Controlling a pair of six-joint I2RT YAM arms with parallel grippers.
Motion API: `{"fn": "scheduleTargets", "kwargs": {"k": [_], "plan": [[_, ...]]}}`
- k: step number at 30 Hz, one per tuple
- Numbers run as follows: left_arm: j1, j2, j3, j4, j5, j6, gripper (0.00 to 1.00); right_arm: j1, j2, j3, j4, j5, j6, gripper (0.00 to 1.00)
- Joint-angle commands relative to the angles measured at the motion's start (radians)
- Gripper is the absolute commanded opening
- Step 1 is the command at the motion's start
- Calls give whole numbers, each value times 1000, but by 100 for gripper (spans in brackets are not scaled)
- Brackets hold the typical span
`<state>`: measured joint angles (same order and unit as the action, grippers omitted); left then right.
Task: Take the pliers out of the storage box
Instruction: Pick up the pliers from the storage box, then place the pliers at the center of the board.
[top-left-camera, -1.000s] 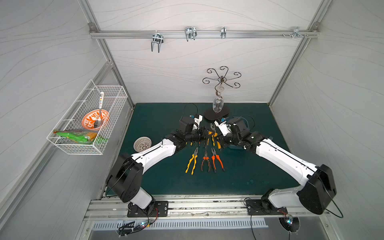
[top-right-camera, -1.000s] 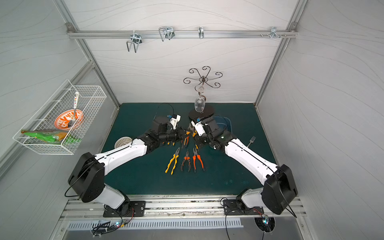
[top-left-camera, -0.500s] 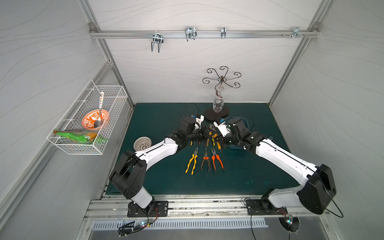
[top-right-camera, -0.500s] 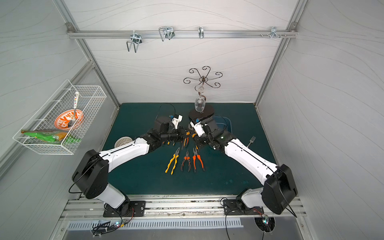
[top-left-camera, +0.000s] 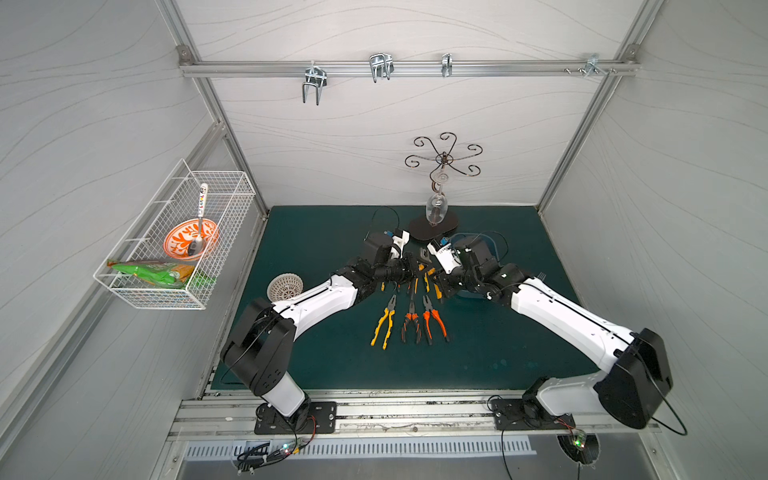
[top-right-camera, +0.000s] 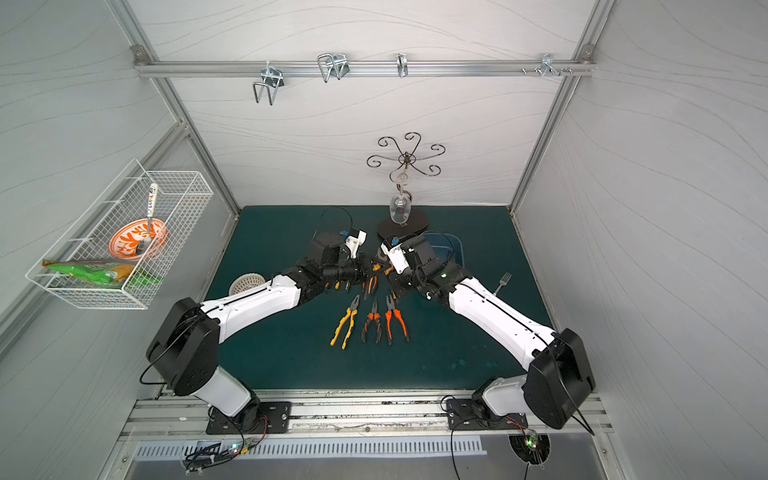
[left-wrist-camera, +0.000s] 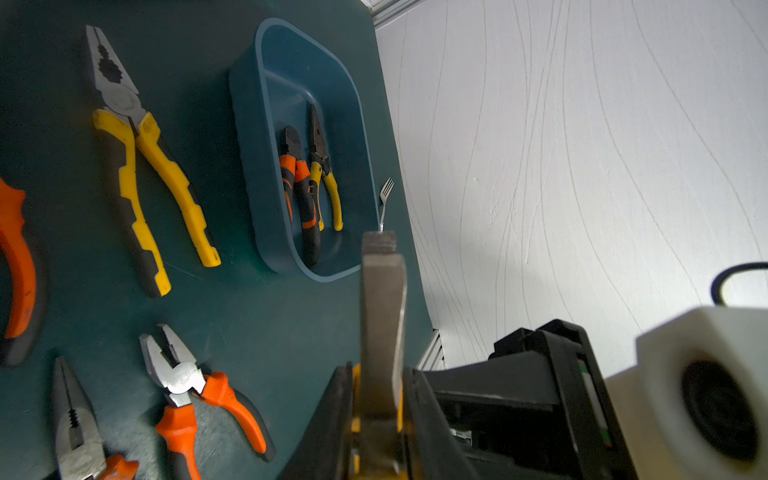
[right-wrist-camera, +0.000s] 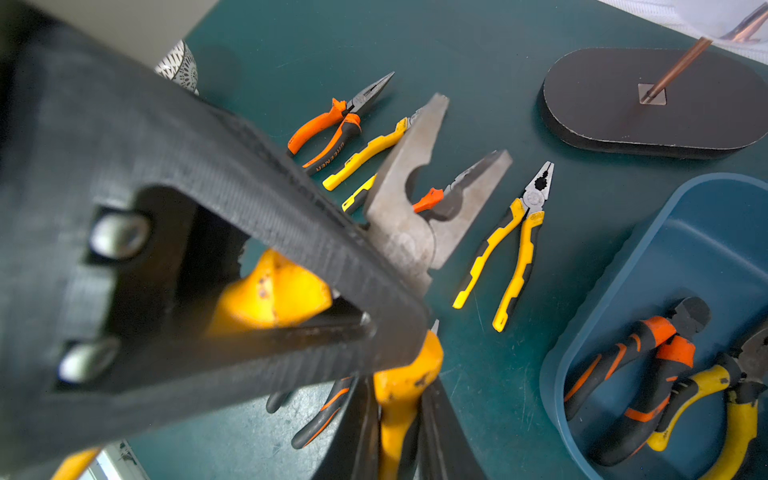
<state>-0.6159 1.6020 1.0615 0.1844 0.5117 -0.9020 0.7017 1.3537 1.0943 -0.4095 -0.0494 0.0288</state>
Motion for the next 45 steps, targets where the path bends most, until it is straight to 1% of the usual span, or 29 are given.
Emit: {"fn": "scheduleTargets", "kwargs": {"k": [1, 3, 8, 11, 12, 13, 17, 24, 29, 31, 33, 36, 39, 45], "plan": [[9, -8, 18, 36, -4, 21, 0, 27, -70, 11, 51, -54, 3, 28], [21, -15, 14, 36, 4, 15, 0, 27, -85, -2, 48, -58, 3, 37], [47, -41, -1, 26, 23, 33, 0, 27, -132, -47, 40, -68, -1, 66], [77, -66, -25, -8, 57, 94, 0, 26, -169, -79, 37, -87, -16, 89], [91, -76, -36, -30, 70, 121, 0, 26, -179, -87, 36, -100, -22, 95], [102, -88, -46, -51, 81, 150, 0, 26, -187, -93, 33, -113, -25, 99], [154, -157, -77, -214, 111, 307, 0, 28, -196, -107, 31, -184, -31, 99], [245, -259, -70, -620, 27, 646, 0, 45, -175, -126, 49, -209, -26, 99], [304, -269, -63, -805, -5, 769, 0, 51, -161, -130, 59, -227, -36, 99], [311, -264, -64, -841, -50, 790, 0, 52, -155, -131, 68, -246, -41, 99], [318, -254, -77, -841, -86, 782, 0, 58, -147, -135, 81, -275, -48, 99], [324, -231, -109, -820, -113, 748, 0, 77, -128, -135, 79, -288, -59, 99], [324, -194, -126, -792, -125, 739, 0, 102, -110, -136, 68, -282, -71, 99], [326, -63, -62, -812, -138, 747, 0, 158, -79, -150, 69, -286, -94, 99]]}}
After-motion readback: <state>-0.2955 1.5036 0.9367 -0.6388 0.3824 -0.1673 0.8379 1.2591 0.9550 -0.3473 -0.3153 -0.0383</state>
